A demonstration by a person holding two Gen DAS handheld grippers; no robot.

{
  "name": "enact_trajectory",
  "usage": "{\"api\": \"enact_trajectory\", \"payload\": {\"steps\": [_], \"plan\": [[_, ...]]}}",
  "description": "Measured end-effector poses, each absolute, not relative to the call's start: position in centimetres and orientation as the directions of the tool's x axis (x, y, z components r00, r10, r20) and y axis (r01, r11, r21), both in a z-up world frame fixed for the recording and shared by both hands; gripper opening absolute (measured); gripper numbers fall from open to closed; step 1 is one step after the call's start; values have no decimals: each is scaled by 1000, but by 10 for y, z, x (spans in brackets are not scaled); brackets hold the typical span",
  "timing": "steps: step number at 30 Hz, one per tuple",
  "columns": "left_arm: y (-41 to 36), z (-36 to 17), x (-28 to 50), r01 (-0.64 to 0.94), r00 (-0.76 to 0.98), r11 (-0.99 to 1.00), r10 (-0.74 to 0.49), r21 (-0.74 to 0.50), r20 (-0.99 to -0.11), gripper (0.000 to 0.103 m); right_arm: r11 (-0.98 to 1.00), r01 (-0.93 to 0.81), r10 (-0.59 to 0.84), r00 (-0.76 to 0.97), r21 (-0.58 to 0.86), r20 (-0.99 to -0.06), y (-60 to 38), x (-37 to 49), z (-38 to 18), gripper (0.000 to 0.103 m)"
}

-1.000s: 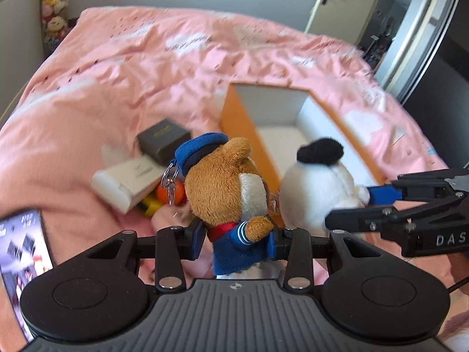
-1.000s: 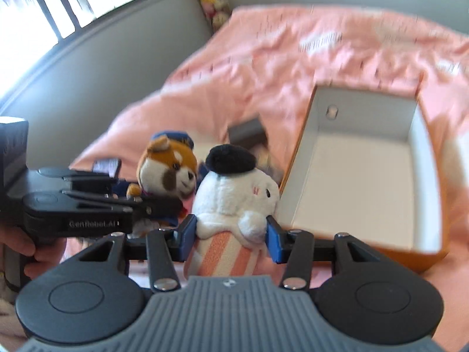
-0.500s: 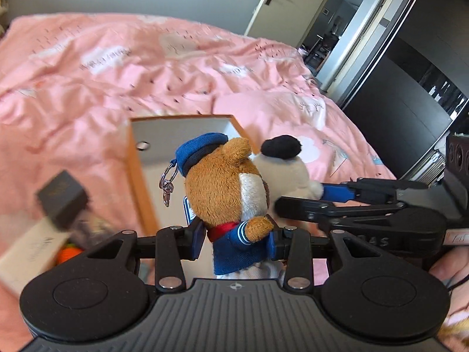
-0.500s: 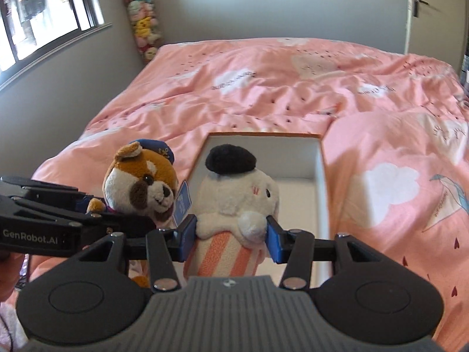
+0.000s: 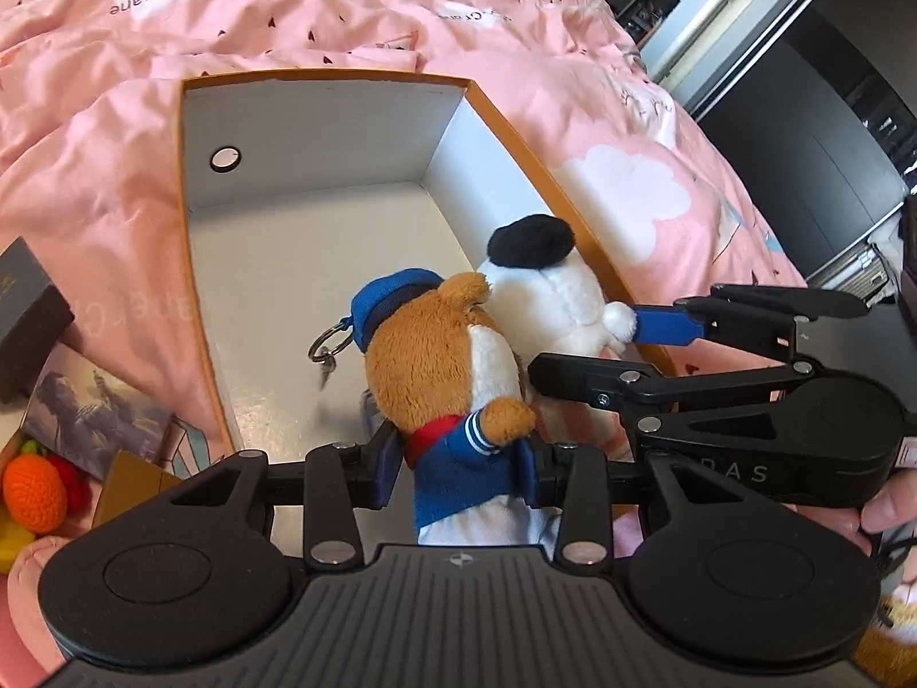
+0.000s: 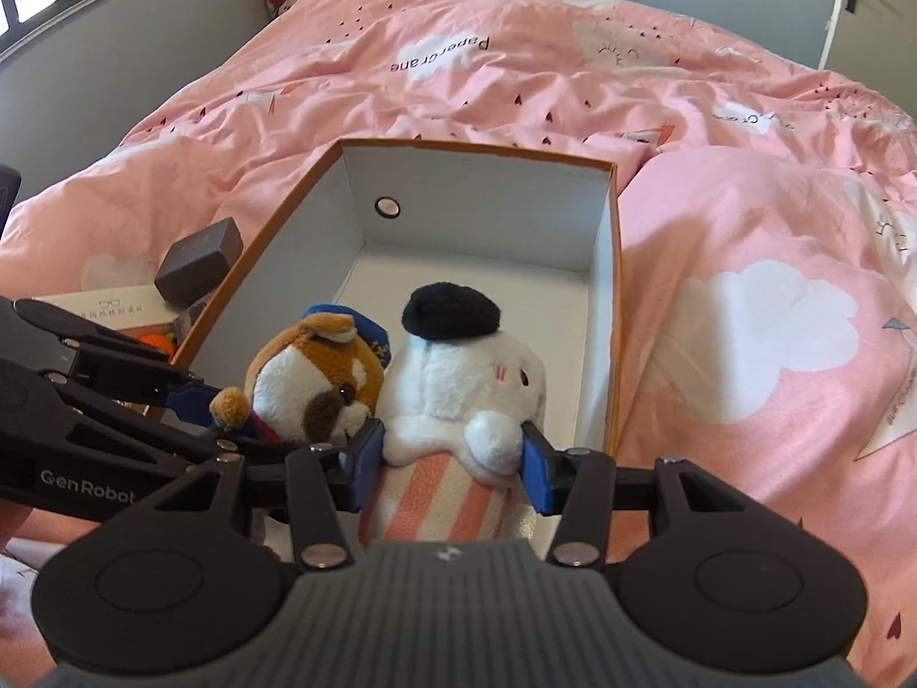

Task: Organize objects
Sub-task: 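Lower both plushes into the shoebox and open both tools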

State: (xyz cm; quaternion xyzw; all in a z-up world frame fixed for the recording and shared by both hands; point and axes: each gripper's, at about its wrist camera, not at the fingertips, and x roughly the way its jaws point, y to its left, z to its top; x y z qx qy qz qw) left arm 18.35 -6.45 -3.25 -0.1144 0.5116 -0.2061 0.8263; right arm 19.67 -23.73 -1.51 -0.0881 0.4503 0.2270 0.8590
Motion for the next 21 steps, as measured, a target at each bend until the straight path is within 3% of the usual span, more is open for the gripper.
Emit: {"api": "enact_trajectory", "payload": {"steps": [7,13,21], "plan": [[-74,-42,190,240,381,912,-403,-332,-832,45,868,-490,309,417,75,-855,-240,209,-26,52],[-94,-49,187,265,388,945,-288,-193,-876,45,867,-492,307,408,76,-860,-242,210,-28,52],[-94,-60,187,272,339,940,-295,-207,-893,50,859,-508,303,400,65,-865,-238,209,-30,53]]}}
